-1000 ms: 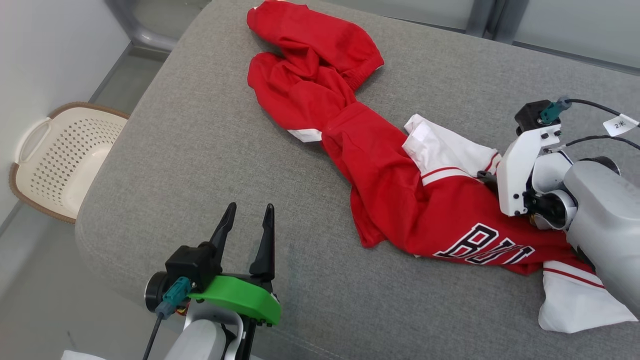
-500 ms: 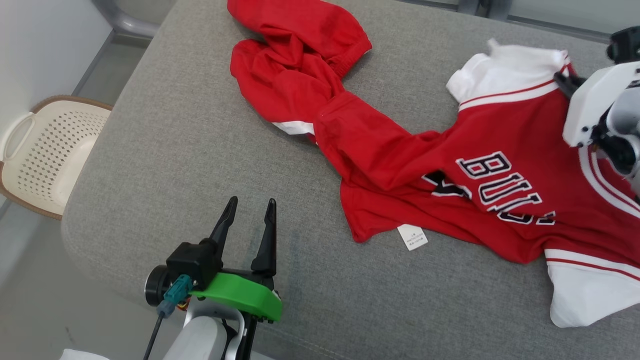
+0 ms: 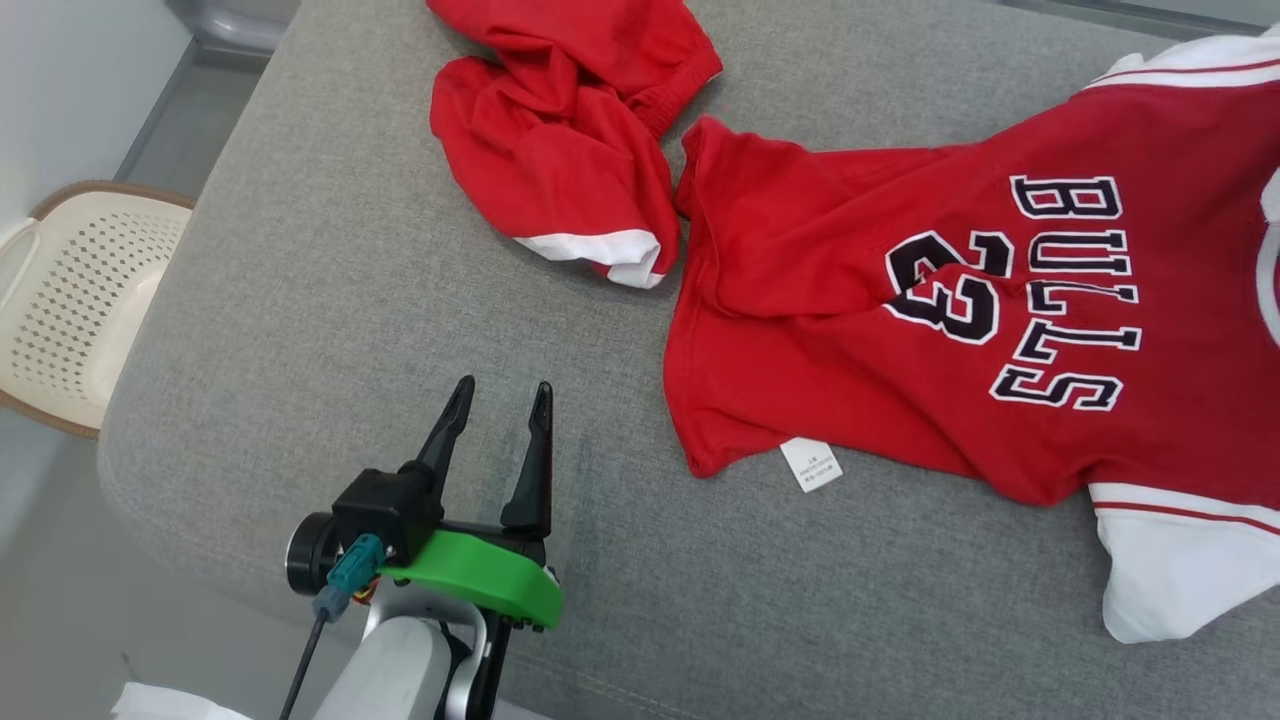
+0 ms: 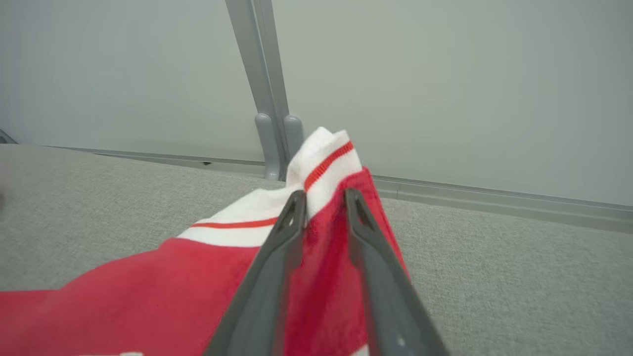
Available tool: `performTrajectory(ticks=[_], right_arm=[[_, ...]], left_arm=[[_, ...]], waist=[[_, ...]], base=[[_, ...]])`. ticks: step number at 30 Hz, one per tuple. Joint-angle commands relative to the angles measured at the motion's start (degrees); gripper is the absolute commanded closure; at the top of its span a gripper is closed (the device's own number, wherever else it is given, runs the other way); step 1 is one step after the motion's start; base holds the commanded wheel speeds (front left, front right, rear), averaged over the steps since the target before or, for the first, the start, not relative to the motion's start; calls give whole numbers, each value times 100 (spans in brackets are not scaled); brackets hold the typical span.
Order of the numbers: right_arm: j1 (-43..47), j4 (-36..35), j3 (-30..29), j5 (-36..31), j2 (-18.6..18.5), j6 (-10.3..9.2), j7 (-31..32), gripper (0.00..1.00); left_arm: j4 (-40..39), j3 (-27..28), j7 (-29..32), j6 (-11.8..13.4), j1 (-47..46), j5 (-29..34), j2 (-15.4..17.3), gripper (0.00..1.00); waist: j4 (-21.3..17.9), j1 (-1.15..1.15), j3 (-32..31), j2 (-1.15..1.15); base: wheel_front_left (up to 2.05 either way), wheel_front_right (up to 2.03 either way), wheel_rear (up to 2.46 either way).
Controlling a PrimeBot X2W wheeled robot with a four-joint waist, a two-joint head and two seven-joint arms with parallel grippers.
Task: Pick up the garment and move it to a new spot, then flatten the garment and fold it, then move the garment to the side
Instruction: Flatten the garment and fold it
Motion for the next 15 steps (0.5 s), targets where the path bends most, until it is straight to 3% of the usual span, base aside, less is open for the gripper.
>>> performTrajectory(ticks=[1,8,15], right_arm=[[14,29,-13,-58,87,-10,-138,0],[327,-434,56,-246,405,-10,-385,0],[1066,-2111,-685,-685,493,-10,-386,0]], left_arm=[[26,12,-18,-22,-81,36,65,0],[68,44,21,6,25,-6,198,0],[-21,225,84,114,238,-94,467,0]], waist=[[-127,0,-123,0],[-571,0,-584,0],[-1159,0,-1228,0]], base=[[0,0,0],[0,0,0],[0,0,0]])
